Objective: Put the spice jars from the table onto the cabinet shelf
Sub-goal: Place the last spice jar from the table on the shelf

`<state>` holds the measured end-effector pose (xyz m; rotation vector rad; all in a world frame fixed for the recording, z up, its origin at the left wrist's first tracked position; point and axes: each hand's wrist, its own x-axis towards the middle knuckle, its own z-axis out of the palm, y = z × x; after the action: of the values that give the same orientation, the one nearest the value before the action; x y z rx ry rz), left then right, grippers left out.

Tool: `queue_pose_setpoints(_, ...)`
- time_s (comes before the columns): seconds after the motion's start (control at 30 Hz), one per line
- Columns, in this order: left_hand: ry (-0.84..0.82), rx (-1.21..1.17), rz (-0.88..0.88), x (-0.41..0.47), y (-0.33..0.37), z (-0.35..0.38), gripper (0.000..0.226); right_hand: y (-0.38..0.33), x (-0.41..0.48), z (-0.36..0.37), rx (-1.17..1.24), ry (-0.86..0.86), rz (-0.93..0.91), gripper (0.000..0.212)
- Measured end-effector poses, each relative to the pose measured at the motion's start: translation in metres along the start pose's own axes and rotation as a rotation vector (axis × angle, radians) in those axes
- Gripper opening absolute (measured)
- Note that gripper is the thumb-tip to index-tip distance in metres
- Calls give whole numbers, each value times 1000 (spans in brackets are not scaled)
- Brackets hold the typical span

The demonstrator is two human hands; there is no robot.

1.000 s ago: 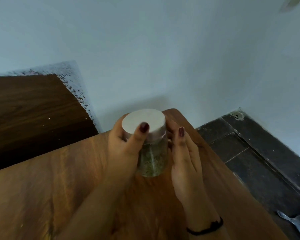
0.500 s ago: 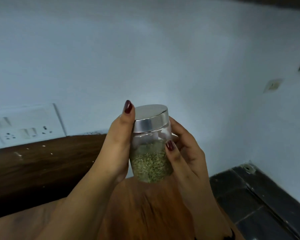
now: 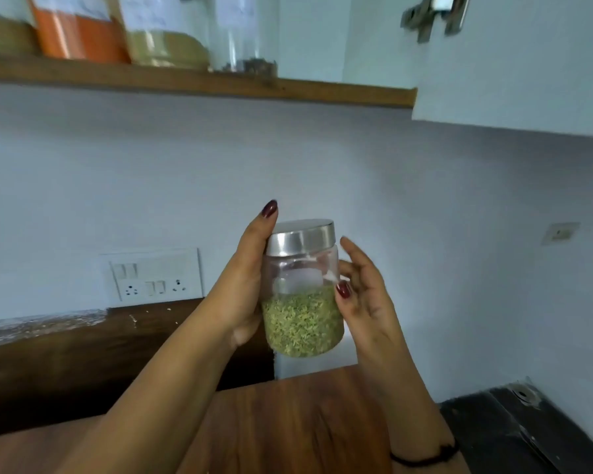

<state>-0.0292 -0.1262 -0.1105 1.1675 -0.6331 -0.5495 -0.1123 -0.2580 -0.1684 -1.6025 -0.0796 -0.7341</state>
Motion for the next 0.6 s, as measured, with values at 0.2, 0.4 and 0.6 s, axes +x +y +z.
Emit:
queue_pose_setpoints(0.2,25,-45,-23,-21,23,-24,73,-13,-6,25,91,-136,165,100)
queue_pose_setpoints(0.4,47,-57,-35,-38,44,-52,85,-18,-11,66,237,-170,203,101)
queue_pose_setpoints(0.6,66,-105,-54,-48,54,-72,80,-26,-12,104,367,-210,231,115)
